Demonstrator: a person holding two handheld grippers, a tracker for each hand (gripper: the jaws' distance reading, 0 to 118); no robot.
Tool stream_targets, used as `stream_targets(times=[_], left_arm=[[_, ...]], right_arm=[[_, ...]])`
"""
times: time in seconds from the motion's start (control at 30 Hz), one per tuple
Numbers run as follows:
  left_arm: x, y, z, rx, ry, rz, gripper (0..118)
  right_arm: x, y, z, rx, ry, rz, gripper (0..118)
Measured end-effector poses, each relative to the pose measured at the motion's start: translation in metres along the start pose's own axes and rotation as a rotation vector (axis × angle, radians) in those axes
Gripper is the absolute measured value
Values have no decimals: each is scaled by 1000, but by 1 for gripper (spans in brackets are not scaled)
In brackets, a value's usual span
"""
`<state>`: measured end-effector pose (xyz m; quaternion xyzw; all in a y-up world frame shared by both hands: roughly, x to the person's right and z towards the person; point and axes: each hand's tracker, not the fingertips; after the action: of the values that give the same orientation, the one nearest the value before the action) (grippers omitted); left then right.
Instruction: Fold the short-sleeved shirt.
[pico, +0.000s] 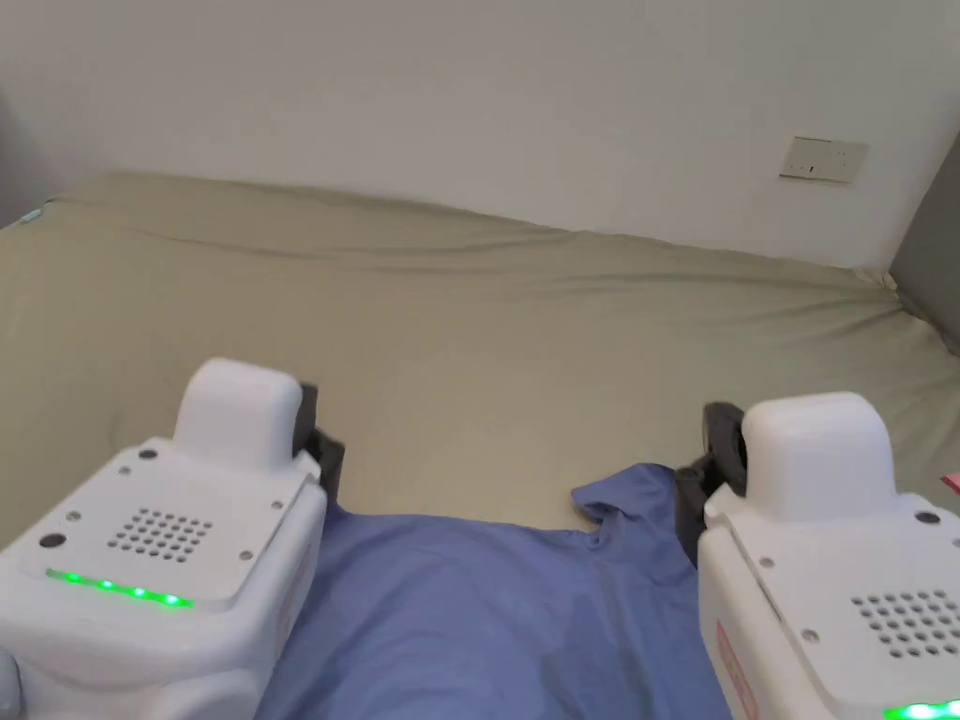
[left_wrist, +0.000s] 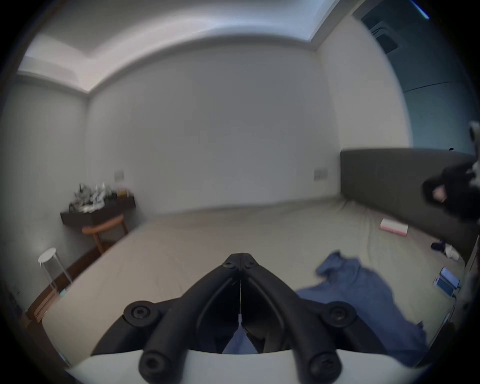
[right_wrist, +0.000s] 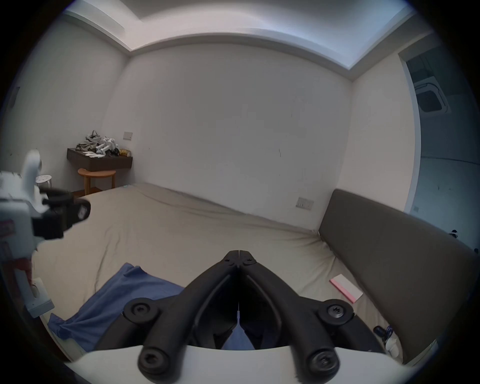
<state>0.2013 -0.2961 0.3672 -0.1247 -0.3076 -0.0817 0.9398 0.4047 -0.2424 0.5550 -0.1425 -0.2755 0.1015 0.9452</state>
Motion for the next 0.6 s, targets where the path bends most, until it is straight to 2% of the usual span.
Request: stream_targets(times=[0.17,0.2,0.23,0.27,0.3,0.33,0.53,0.6], left_arm=[[-37,-84,-99,-323,40,11,0],[-46,-98,-120,-377,37,23,12],[-55,-107,-138,-419,40,37,40],[-63,-115,-156,-466,49,52,90],[-72,-122,-178,-526,43,65,110],[-79,-129,-193,-551,40,90,114],[-101,-154,-265,-612,82,111,110],[-98,-155,-275,-620,97,81,99]], right_arm=[[17,-41,-36,-122,-9,-20,2],[21,-49,-43,-147,-20,-22,2],[25,-55,-49,-168,-28,-24,2],[30,-61,-55,-192,-35,-30,2],[35,-66,-59,-212,-40,-37,2],[39,-71,-62,-226,-42,-42,2],[52,-92,-75,-299,-76,-17,2],[54,-96,-74,-319,-75,-17,2]])
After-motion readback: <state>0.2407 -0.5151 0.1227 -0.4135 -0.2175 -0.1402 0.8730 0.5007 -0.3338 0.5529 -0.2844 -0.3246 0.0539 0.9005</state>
